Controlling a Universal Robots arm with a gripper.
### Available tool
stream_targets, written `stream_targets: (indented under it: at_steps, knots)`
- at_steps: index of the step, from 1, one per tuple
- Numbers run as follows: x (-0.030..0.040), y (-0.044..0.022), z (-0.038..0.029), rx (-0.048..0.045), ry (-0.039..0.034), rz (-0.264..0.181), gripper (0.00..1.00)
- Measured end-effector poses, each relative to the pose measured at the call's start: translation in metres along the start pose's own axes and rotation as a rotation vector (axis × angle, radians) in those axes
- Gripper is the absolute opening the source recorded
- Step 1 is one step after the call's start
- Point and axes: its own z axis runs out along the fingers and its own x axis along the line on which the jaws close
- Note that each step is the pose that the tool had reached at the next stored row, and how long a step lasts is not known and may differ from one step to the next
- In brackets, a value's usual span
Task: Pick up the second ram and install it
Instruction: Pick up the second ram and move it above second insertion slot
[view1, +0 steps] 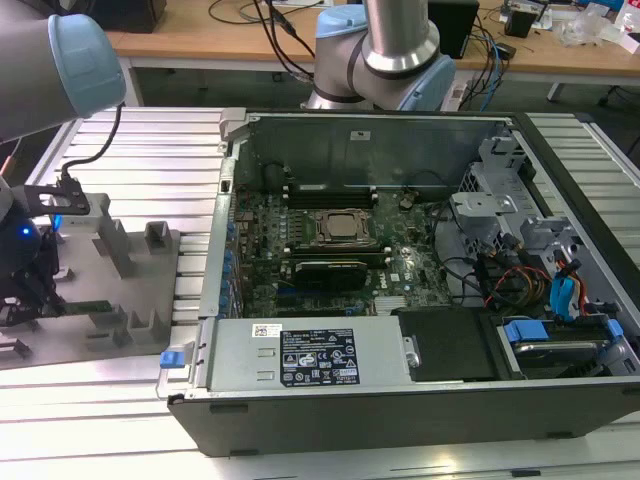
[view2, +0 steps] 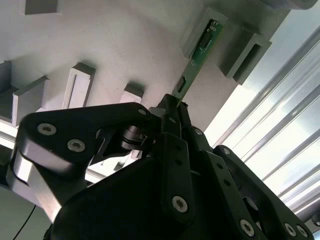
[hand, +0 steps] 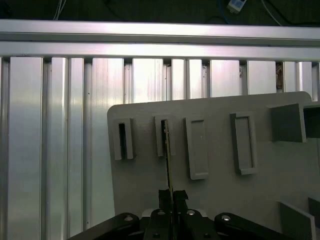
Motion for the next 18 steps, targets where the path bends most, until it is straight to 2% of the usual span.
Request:
stream_targets:
  at_steps: [12,18]
  knots:
    - [-0.0008,0.0009,-0.0201,0.0000,0.0000,0.000,0.14]
    - [-0.0013,0.0015,-0.0340,0.0000,0.0001,0.000,0.14]
